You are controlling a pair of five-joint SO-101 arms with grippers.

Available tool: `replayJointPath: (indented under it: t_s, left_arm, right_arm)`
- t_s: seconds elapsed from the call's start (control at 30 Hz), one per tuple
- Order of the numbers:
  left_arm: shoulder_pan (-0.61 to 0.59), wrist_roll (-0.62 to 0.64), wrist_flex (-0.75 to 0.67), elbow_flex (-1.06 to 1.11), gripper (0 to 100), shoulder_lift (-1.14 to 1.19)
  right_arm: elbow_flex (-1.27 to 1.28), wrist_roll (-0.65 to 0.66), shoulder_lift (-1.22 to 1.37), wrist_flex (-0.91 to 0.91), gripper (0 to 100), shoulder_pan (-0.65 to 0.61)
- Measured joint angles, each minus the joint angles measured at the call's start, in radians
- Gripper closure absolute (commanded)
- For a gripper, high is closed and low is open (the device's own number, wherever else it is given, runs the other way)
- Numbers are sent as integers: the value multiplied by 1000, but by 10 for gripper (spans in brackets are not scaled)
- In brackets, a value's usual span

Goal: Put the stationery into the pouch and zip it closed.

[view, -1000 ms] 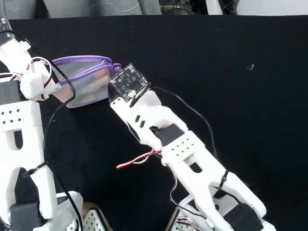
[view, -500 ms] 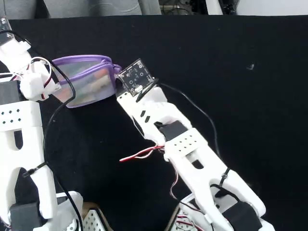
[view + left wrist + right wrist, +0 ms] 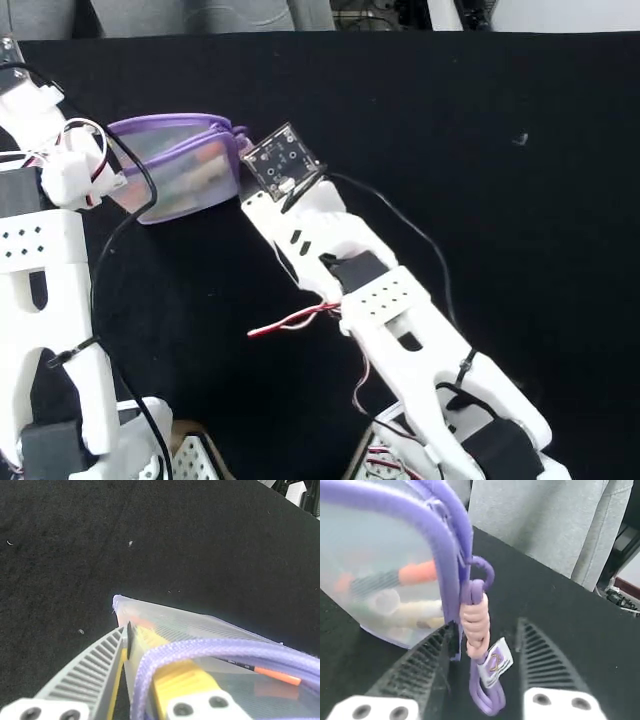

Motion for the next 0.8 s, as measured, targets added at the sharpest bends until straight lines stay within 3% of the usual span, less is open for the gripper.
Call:
replayJointPath:
  t_s: [0.2,0.8]
  left_arm:
    - [0,0,0,0,971,0]
    - [0,0,-2,18,971,-2]
  right_arm:
    - [25,0,5,-83,780,-5]
    - [8,0,121,-94,809,-25]
